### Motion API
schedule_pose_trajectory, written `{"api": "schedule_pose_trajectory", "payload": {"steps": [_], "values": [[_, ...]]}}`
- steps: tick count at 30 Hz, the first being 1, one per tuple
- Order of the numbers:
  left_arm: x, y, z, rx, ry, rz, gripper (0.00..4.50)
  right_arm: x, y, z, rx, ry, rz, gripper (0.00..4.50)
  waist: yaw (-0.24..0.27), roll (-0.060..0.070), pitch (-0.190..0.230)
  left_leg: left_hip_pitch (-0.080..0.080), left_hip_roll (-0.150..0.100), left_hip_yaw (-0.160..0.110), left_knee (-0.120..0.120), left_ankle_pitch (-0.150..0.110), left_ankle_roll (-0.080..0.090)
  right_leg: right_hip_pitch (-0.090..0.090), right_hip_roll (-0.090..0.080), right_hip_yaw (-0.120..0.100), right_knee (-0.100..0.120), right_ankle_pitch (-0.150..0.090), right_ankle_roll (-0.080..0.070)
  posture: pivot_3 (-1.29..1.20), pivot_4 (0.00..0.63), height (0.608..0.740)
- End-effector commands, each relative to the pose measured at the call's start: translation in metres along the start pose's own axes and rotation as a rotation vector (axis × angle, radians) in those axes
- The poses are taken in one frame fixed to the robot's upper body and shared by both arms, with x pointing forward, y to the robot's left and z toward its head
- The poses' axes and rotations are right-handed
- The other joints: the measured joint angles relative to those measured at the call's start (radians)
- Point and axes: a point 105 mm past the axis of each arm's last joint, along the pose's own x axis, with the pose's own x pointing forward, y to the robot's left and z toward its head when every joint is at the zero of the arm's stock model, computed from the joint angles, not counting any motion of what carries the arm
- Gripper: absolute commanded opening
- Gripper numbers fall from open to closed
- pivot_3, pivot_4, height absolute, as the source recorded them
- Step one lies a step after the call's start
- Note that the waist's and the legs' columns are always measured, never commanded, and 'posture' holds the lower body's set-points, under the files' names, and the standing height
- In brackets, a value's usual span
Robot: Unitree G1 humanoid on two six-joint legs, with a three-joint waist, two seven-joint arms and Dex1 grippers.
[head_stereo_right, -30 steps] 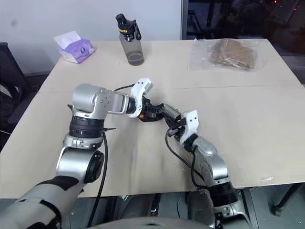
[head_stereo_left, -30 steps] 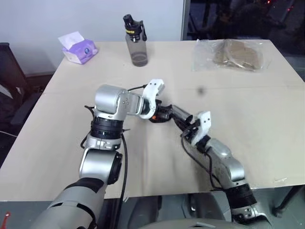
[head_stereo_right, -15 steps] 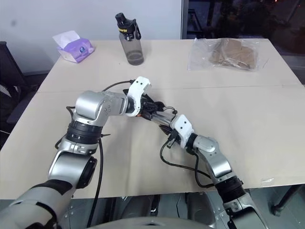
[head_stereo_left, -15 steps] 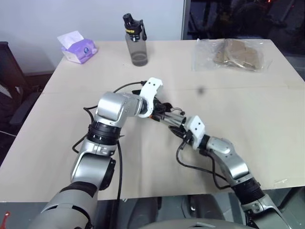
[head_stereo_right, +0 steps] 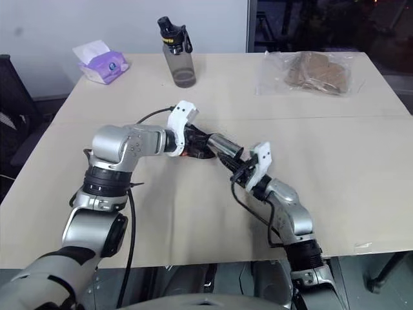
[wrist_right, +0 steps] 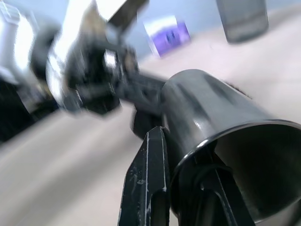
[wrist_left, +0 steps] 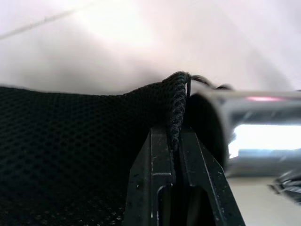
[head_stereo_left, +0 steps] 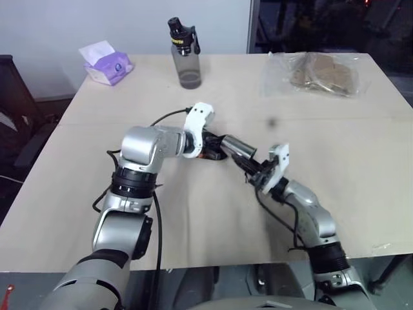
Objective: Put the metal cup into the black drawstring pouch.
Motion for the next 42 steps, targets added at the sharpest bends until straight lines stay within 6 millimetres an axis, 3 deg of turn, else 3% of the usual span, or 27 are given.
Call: {"api": "schedule_pose_trajectory", "payload": {"steps": [1,13,17,24,27,30,33,36,39,41,42], "values": [[-0.008,-0.001,0.008,-0.062,-0.026,-0.033,0.00,-0.001,0.017,0.020,0.067,-0.080,0.092,0.20,-0.001,0.000,0.000,0.000,0.000,0.000,0.000,0.000,0.000,0.000,0.000,0.000,0.000,0.000,0.000,0.00,0.150,0.740],[-0.003,-0.005,0.000,-0.211,0.000,-0.067,0.00,0.003,-0.004,-0.030,0.098,0.058,0.011,0.20,-0.002,0.000,0.000,0.000,-0.002,0.000,0.000,0.000,0.000,0.000,0.000,-0.001,0.000,0.000,0.000,0.00,0.150,0.740],[-0.003,-0.006,-0.003,-0.219,0.002,-0.064,0.00,0.004,-0.002,-0.043,0.065,0.113,0.027,0.20,-0.003,0.000,0.000,0.001,-0.001,0.000,0.000,0.000,0.000,0.000,0.000,0.000,0.000,0.000,0.000,0.00,0.150,0.740],[-0.009,-0.014,0.002,-0.113,-0.020,-0.072,0.00,0.011,-0.015,-0.071,-0.390,0.387,0.012,0.20,-0.006,-0.001,0.000,0.003,-0.001,0.001,0.000,0.000,-0.001,0.001,0.002,0.001,0.001,0.000,0.000,0.00,0.150,0.740],[-0.013,-0.028,0.004,-0.009,-0.020,-0.107,0.00,0.028,-0.018,-0.057,-0.555,0.372,-0.006,0.20,-0.004,-0.001,-0.001,0.004,-0.001,0.001,0.000,0.001,-0.002,0.001,0.002,0.001,0.001,0.000,0.000,0.00,0.150,0.740],[-0.015,-0.039,0.005,0.057,-0.027,-0.142,0.00,0.045,-0.012,-0.040,-0.547,0.293,0.004,0.20,-0.002,-0.002,-0.001,0.003,0.000,0.001,0.000,0.001,-0.003,0.001,0.001,0.001,0.001,0.000,0.000,0.00,0.150,0.740],[-0.015,-0.046,0.007,0.101,-0.044,-0.153,0.00,0.054,-0.006,-0.038,-0.605,0.291,0.050,0.20,-0.004,-0.001,0.000,0.002,0.000,0.000,0.000,0.001,-0.003,0.000,0.001,0.001,0.001,0.001,-0.001,0.00,0.150,0.740],[-0.016,-0.051,0.007,0.122,-0.049,-0.179,0.00,0.067,0.010,-0.019,-0.363,0.149,0.086,0.20,-0.003,-0.002,0.000,0.001,0.000,0.000,-0.001,0.003,-0.007,0.000,0.002,0.001,0.000,0.001,-0.001,0.00,0.150,0.740],[-0.018,-0.054,0.008,0.121,-0.053,-0.202,0.00,0.075,0.008,0.005,-0.139,0.012,0.037,0.20,-0.003,-0.002,0.000,0.000,0.002,-0.001,-0.002,0.003,-0.008,-0.002,0.002,0.001,0.000,0.001,-0.001,0.00,0.150,0.740],[-0.020,-0.055,0.011,0.096,-0.067,-0.218,0.00,0.076,0.003,0.002,-0.306,0.064,0.019,0.20,-0.002,-0.001,0.000,0.000,0.002,-0.001,-0.002,0.002,-0.008,-0.002,0.002,0.000,0.000,0.001,-0.001,0.00,0.150,0.740],[-0.021,-0.055,0.013,0.098,-0.077,-0.218,0.00,0.077,0.006,-0.005,-0.530,0.130,0.051,0.20,-0.003,-0.001,0.001,0.000,0.002,0.000,-0.002,0.001,-0.007,-0.002,0.002,0.000,0.000,0.001,-0.001,0.00,0.150,0.740]]}}
